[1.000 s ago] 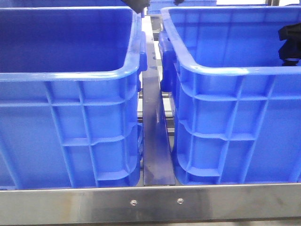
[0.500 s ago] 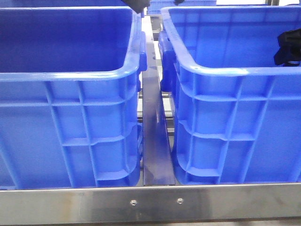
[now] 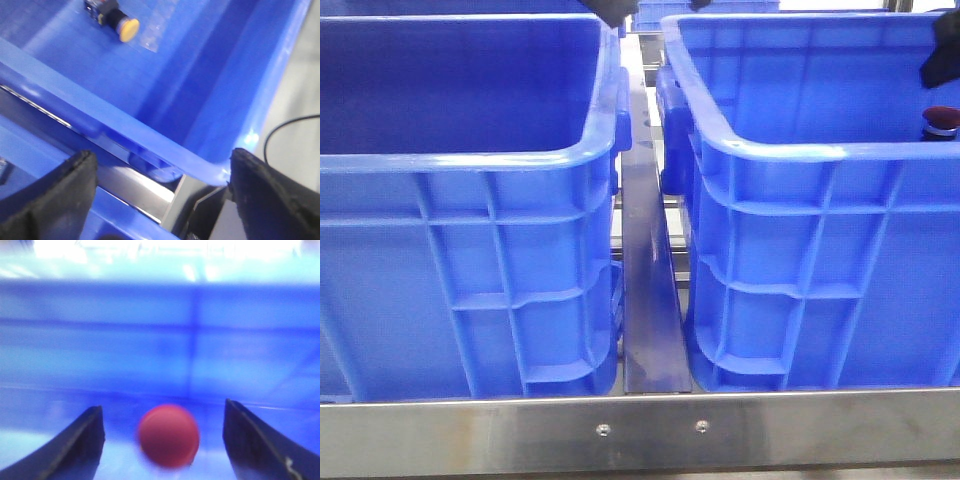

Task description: Pick red and yellow buttons and place in box

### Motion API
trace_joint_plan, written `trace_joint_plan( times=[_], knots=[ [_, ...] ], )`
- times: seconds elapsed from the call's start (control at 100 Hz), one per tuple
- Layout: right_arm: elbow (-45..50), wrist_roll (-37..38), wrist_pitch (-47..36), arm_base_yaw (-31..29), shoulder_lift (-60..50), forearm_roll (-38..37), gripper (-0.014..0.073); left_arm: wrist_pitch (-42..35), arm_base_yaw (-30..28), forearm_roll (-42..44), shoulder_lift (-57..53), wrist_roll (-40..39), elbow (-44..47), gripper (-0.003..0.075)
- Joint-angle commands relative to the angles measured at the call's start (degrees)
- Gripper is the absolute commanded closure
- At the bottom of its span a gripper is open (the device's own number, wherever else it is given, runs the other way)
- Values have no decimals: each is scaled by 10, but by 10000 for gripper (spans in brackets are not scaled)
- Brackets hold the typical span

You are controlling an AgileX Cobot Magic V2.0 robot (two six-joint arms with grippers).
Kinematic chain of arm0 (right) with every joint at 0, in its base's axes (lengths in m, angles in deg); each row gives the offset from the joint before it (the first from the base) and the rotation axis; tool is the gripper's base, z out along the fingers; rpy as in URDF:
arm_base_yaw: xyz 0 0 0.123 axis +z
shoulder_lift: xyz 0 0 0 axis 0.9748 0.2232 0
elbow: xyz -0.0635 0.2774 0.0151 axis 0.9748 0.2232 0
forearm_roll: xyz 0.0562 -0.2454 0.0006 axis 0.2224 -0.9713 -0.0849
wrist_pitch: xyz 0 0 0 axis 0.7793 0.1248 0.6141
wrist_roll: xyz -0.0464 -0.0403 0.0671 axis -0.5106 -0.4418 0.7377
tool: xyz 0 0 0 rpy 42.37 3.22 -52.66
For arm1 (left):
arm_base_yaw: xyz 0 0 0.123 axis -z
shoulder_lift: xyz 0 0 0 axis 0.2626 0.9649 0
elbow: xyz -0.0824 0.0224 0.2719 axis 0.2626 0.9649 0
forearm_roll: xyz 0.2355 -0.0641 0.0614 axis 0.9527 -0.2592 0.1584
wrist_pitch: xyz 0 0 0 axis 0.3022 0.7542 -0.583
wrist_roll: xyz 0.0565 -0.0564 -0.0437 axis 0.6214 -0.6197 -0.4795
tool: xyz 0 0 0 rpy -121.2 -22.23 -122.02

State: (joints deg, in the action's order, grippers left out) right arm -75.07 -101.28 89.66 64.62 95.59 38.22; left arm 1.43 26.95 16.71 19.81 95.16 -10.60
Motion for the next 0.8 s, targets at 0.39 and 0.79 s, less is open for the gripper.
trace_joint_plan(
  times=[0.39, 0.79],
  knots=[
    [138, -7, 5, -1, -251, 11, 662, -66, -192, -4, -27, -67, 5, 738],
    [224, -7, 34, -1, -384, 11, 662, -150, -328, 16, -144, -79, 159, 741]
  ],
)
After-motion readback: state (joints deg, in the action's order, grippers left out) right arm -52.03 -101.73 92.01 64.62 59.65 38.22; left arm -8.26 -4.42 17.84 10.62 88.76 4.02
